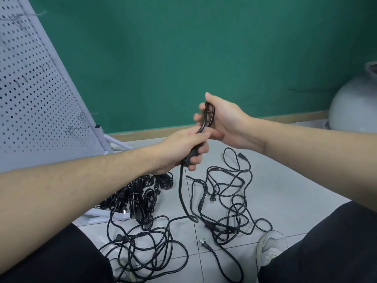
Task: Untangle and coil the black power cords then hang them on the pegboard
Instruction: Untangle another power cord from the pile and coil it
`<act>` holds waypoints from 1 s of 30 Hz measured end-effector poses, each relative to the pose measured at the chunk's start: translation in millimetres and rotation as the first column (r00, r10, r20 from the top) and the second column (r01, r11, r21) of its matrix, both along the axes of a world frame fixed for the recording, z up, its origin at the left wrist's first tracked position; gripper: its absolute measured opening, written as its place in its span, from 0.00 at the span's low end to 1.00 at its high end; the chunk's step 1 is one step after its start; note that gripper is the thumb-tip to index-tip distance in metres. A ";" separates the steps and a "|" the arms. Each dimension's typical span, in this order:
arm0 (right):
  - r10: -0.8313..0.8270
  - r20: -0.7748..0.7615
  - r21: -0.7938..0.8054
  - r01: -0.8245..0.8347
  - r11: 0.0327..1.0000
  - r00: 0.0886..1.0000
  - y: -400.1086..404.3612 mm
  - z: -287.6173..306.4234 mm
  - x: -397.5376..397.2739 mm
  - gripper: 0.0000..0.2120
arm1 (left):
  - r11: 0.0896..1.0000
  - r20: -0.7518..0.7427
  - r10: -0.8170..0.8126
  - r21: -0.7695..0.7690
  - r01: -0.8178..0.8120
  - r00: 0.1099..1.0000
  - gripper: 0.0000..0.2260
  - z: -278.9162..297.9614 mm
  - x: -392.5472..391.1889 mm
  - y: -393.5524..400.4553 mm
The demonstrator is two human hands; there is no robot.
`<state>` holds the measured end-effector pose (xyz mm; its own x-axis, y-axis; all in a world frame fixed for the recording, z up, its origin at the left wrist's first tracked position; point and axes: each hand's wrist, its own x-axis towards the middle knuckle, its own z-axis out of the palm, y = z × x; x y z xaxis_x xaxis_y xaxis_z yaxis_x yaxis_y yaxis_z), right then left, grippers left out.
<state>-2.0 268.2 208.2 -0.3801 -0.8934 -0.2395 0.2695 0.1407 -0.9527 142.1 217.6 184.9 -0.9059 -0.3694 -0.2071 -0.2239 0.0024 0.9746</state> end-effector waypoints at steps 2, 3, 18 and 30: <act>0.053 0.012 0.026 -0.054 0.998 0.999 1.4 -2.5 -2.4 0.26 | 0.998 0.002 0.047 -0.029 -0.047 0.999 0.12 0.7 0.2 -0.3; 0.099 0.029 0.035 -0.100 0.994 0.995 1.8 -5.2 -4.1 0.30 | 0.997 -0.022 0.076 -0.025 -0.076 0.997 0.12 1.6 0.1 -0.3; 0.768 -0.492 0.507 -0.582 0.636 0.411 22.4 -45.2 8.2 0.08 | 0.875 -0.161 0.471 0.215 -0.435 0.867 0.16 10.3 -5.6 -15.8; 0.797 -0.395 0.566 -0.561 0.603 0.458 20.8 -41.8 5.6 0.18 | 0.873 -0.178 0.483 0.174 -0.455 0.857 0.17 20.4 -8.4 -18.5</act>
<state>3.6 289.0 166.4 0.1624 -0.8330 -0.5289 -0.6127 0.3351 -0.7158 133.7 199.1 205.3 -0.6582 -0.7457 -0.1033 0.0405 -0.1721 0.9842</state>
